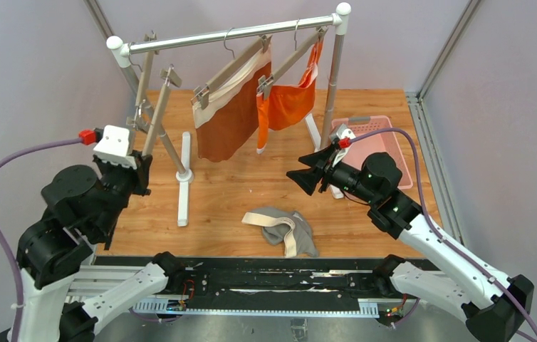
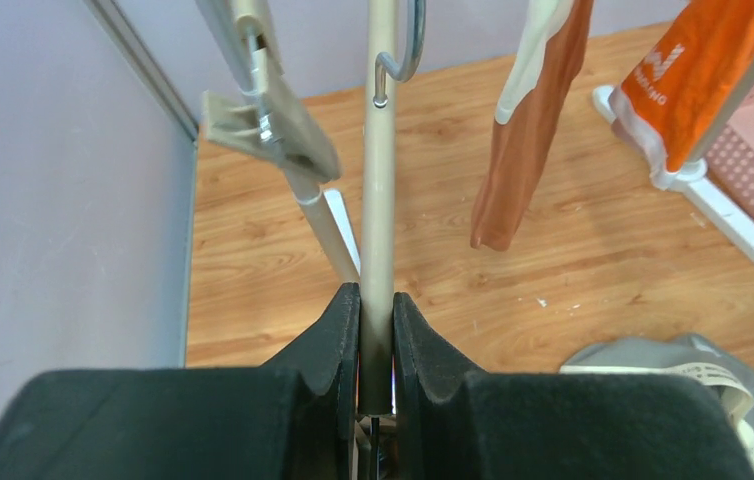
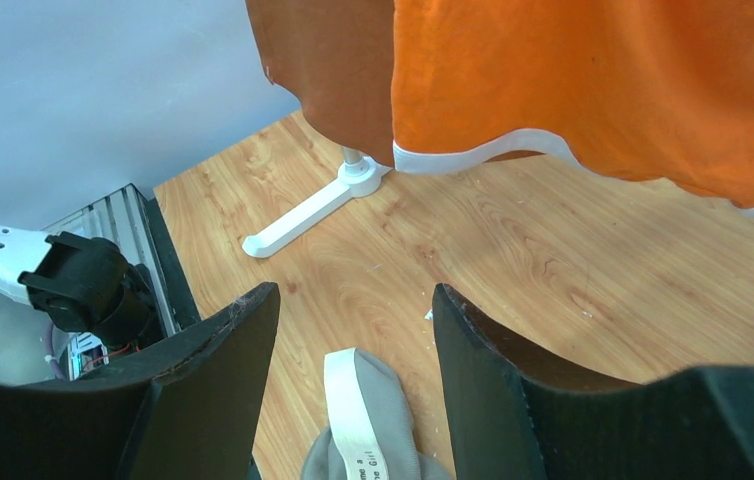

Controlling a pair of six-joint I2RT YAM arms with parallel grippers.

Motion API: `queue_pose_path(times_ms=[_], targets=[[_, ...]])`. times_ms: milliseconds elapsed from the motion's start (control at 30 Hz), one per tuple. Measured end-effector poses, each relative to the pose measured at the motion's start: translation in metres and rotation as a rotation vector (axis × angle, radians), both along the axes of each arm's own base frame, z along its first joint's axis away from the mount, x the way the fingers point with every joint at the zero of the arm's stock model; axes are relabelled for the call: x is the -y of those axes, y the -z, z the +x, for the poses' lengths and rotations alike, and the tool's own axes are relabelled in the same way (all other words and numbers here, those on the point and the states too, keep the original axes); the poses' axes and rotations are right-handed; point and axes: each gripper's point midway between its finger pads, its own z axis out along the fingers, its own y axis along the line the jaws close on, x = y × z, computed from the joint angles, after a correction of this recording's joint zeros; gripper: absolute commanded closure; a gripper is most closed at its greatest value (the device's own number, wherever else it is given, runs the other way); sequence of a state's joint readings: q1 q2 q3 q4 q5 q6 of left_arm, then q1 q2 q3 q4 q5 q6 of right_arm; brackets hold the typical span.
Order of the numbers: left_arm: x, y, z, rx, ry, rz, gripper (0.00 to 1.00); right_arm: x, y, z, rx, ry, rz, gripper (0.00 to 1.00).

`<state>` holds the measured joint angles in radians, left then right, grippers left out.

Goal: Remove the underwear clipped to the hanger

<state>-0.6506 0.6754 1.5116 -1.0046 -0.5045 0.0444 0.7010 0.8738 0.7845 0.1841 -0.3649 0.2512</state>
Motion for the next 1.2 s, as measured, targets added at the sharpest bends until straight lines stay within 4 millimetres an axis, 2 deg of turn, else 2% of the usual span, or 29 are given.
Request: queue_pose_path(times_ms=[400, 667, 1000, 1200], targets=[[0.043, 0.031, 0.065, -0.144, -0.012, 0.164, 1.00, -0.001, 0.016, 0.001, -0.023, 0.000, -0.021, 0.41], [0.074, 0.025, 0.105, -0.150, -0.004, 0.176, 1.00, 0.005, 0.019, -0.001, -0.010, 0.015, -0.023, 0.41], [0.089, 0.004, 0.115, -0.071, 0.021, 0.091, 1.00, 0.008, 0.018, -0.003, 0.002, 0.023, -0.022, 0.41], [0.084, -0.005, 0.119, -0.041, -0.003, 0.086, 1.00, 0.008, 0.021, -0.002, 0.002, 0.025, -0.028, 0.41]])
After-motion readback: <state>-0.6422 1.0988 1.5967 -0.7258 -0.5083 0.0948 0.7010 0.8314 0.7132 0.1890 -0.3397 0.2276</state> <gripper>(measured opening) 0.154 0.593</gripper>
